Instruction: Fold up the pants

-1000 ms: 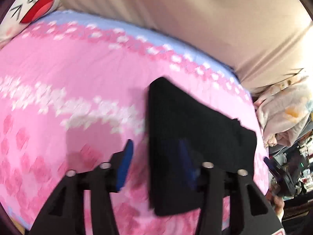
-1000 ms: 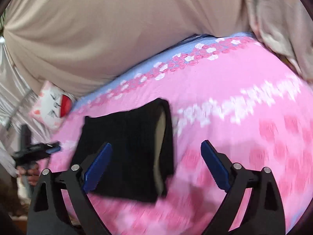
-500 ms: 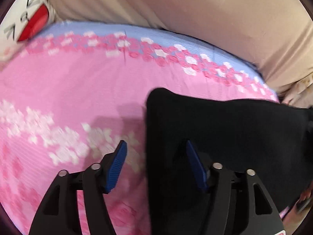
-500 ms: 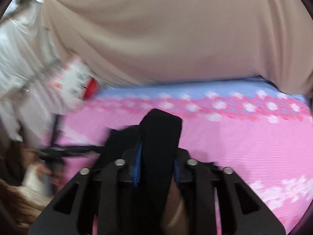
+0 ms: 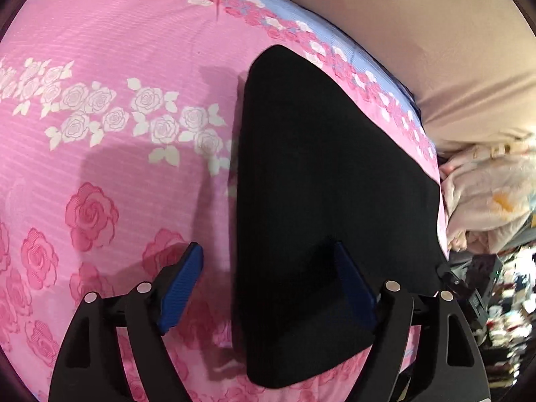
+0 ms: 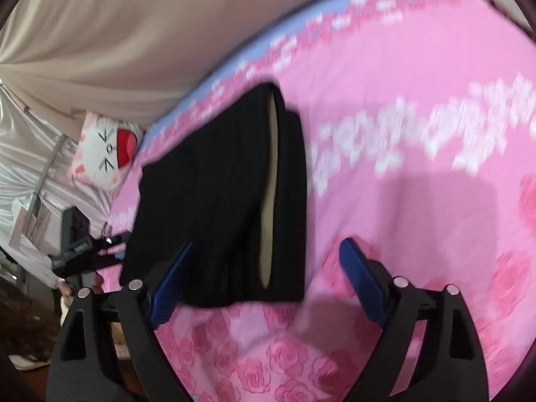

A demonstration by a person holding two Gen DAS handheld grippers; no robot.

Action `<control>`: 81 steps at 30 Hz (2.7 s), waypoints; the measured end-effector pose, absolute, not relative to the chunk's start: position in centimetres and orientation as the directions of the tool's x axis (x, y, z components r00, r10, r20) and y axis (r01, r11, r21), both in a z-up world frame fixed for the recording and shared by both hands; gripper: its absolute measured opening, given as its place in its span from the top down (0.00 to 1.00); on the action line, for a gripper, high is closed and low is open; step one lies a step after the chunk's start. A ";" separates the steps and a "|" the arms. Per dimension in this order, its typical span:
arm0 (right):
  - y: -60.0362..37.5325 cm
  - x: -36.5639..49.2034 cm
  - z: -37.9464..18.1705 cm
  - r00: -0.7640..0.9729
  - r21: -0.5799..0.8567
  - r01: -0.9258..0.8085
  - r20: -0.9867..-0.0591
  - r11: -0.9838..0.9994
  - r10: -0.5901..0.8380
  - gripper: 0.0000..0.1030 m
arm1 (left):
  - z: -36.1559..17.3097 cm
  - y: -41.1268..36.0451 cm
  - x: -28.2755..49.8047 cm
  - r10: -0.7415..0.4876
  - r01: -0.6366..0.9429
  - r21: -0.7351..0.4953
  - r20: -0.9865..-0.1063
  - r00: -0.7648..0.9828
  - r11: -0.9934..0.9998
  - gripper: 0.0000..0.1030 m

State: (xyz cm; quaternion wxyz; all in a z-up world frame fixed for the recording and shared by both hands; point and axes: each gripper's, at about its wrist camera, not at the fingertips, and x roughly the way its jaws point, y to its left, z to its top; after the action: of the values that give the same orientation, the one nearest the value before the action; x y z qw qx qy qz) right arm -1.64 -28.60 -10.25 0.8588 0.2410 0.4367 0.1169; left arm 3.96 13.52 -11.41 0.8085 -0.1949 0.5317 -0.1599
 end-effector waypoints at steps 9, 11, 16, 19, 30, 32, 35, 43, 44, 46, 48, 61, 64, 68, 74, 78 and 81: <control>-23.9 -3.1 -7.2 0.638 0.605 -0.046 -0.594 0.795 0.490 0.70 | -9.0 11.3 4.9 -0.523 0.258 -0.460 -0.795 0.306 0.850 0.84; -22.9 -5.5 -5.9 0.645 0.607 -0.055 -0.585 0.793 0.492 0.70 | -7.8 11.7 3.8 -0.516 0.298 -0.437 -0.808 0.284 0.849 0.84; -22.6 -10.0 -10.7 0.582 0.467 0.132 -0.751 0.874 0.313 0.38 | -11.6 13.2 2.0 -0.454 0.252 -0.399 -0.862 0.225 0.882 0.44; -23.9 -12.0 -10.4 0.644 0.538 0.172 -0.695 0.825 0.319 0.14 | -10.7 15.5 1.9 -0.484 0.152 -0.459 -0.831 0.276 0.875 0.35; -23.9 -6.2 -10.8 0.613 0.593 0.041 -0.650 0.804 0.448 0.10 | -12.7 12.7 2.6 -0.554 0.236 -0.507 -0.802 0.223 0.829 0.11; -23.6 -5.4 -10.9 0.605 0.591 0.004 -0.644 0.807 0.469 0.12 | -12.7 11.8 2.6 -0.542 0.243 -0.490 -0.803 0.247 0.837 0.11; -22.9 -4.5 -11.1 0.601 0.582 -0.018 -0.644 0.813 0.474 0.24 | -12.7 10.6 2.9 -0.537 0.280 -0.471 -0.804 0.253 0.837 0.12; -23.0 -4.9 -10.7 0.634 0.619 0.022 -0.615 0.785 0.468 0.62 | -11.5 9.6 3.4 -0.519 0.297 -0.437 -0.792 0.321 0.849 0.72; -22.7 -5.3 -10.0 0.648 0.628 0.018 -0.600 0.778 0.470 0.64 | -10.8 9.5 3.1 -0.518 0.304 -0.431 -0.789 0.330 0.850 0.76; -22.2 -6.0 -8.4 0.664 0.621 -0.004 -0.584 0.784 0.466 0.65 | -9.2 9.2 2.1 -0.512 0.339 -0.404 -0.783 0.353 0.850 0.81; -21.1 -6.7 -5.9 0.677 0.607 -0.047 -0.565 0.794 0.472 0.67 | -7.0 9.2 1.0 -0.523 0.380 -0.387 -0.765 0.376 0.840 0.85; -16.0 -7.0 13.5 0.862 0.295 -0.325 -0.298 0.899 0.410 0.67 | 12.1 10.5 -3.3 -0.606 0.600 -0.150 -0.375 0.701 0.786 0.85; -15.7 -5.1 17.1 0.888 0.230 -0.358 -0.216 0.905 0.406 0.67 | 15.1 10.6 -1.6 -0.605 0.596 -0.128 -0.281 0.745 0.793 0.85; -15.7 -0.7 19.7 0.900 0.182 -0.381 -0.151 0.907 0.408 0.67 | 17.1 10.7 1.8 -0.584 0.574 -0.119 -0.235 0.777 0.810 0.84; -17.5 7.3 17.2 0.894 0.247 -0.361 -0.184 0.899 0.409 0.67 | 15.5 9.7 8.8 -0.533 0.520 -0.129 -0.293 0.794 0.844 0.84; -19.5 12.7 12.3 0.878 0.341 -0.317 -0.249 0.885 0.410 0.67 | 11.4 8.3 14.2 -0.481 0.479 -0.097 -0.343 0.807 0.873 0.84; -20.8 16.2 7.7 0.859 0.407 -0.263 -0.314 0.875 0.405 0.67 | 6.9 7.5 19.1 -0.437 0.442 -0.103 -0.458 0.774 0.891 0.84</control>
State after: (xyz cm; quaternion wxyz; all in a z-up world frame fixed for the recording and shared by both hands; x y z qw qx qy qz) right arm 16.17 -20.76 7.74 0.9475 0.1780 0.1990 0.1762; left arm 19.05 7.49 6.86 0.9419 0.0053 0.2417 -0.2331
